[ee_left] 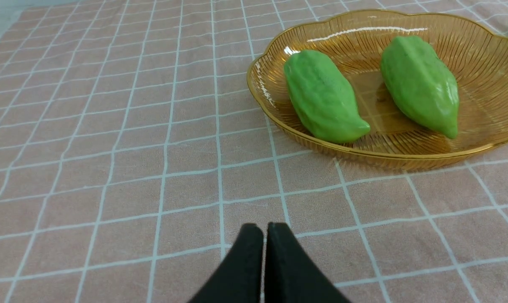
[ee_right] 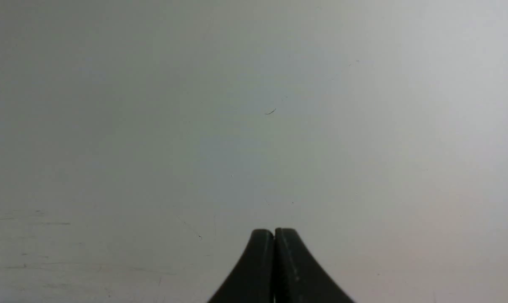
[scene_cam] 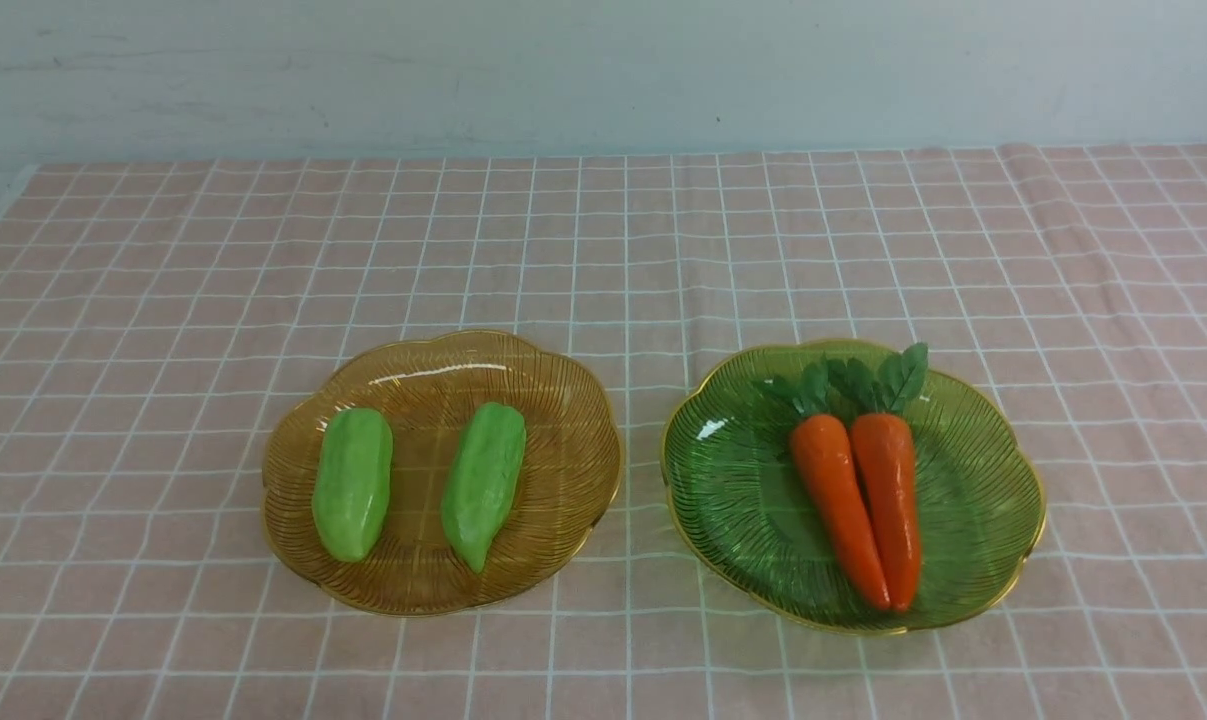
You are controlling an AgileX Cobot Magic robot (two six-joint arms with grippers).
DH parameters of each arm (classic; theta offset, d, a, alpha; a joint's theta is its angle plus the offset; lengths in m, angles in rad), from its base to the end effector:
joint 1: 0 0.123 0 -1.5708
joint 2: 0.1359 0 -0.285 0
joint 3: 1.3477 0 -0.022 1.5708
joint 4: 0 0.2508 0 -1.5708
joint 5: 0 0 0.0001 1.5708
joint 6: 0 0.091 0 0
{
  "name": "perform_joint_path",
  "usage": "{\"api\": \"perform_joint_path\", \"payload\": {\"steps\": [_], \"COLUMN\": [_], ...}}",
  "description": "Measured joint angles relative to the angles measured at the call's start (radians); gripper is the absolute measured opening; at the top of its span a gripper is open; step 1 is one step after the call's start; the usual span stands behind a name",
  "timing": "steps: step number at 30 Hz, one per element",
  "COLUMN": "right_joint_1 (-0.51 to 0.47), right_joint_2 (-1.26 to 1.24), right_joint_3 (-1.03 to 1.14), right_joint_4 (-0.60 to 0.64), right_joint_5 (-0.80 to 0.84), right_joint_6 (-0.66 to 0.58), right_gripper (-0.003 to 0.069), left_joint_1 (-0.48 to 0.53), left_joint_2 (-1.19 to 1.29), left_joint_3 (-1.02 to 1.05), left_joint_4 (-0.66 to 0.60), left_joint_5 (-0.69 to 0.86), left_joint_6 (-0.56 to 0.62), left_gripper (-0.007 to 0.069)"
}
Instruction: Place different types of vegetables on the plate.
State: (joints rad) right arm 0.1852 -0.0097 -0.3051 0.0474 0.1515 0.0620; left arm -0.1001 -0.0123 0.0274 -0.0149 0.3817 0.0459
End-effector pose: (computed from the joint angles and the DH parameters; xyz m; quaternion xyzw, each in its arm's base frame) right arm 0.0271 0.0057 0.2997 -0.0262 0.6126 0.1179 0.7811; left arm 0.0521 -0.0057 0.1703 0.0550 0.8058 -0.0223 0.5892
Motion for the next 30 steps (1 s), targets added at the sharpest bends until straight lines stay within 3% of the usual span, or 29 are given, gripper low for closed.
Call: {"api": "perform_joint_path", "payload": {"steps": [8,17,20,30], "right_joint_1": [-0.011,-0.192,-0.195,-0.195], "right_joint_2": [0.0,0.0,0.0,0.0], "right_joint_3": [0.015,0.321,0.332,0.332], "right_joint_4": [-0.059,-0.1,-0.1,-0.101], "right_joint_5": [0.013,0.11,0.226,0.238], "right_joint_6": [-0.039,-0.062,-0.062,-0.049], "right_gripper": [-0.0015,-0.0015,-0.0015,-0.0015], "left_joint_1": [0.0,0.0,0.0,0.0], "left_joint_2": [0.0,0.0,0.0,0.0], "left_joint_3": [0.0,0.0,0.0,0.0], "left_joint_4": [0.0,0.0,0.0,0.0], "left_joint_5": [0.0,0.001,0.001,0.001], "left_joint_6": [0.0,0.0,0.0,0.0], "left_gripper": [-0.0003,-0.0003,-0.0003,-0.0003]}}
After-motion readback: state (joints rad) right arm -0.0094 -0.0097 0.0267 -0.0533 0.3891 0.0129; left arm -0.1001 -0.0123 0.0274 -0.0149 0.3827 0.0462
